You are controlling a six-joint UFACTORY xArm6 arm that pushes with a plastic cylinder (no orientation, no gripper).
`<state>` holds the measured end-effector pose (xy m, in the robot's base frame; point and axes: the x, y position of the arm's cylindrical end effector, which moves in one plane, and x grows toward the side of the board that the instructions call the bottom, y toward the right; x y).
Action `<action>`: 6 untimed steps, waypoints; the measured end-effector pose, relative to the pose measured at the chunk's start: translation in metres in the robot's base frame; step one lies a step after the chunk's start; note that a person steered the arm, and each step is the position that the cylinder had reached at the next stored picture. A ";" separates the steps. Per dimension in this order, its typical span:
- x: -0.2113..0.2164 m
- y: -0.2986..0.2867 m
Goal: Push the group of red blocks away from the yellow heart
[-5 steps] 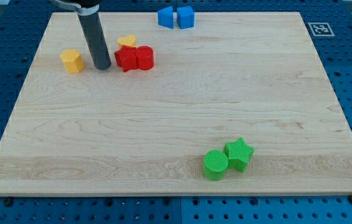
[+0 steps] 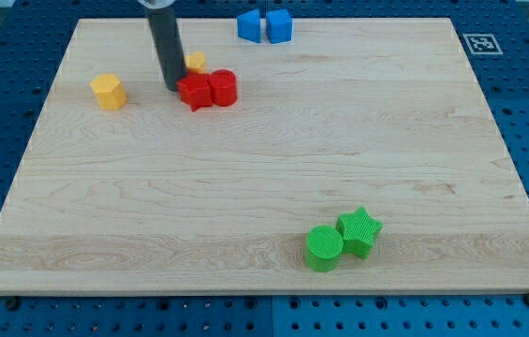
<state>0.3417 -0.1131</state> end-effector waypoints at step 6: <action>0.024 0.033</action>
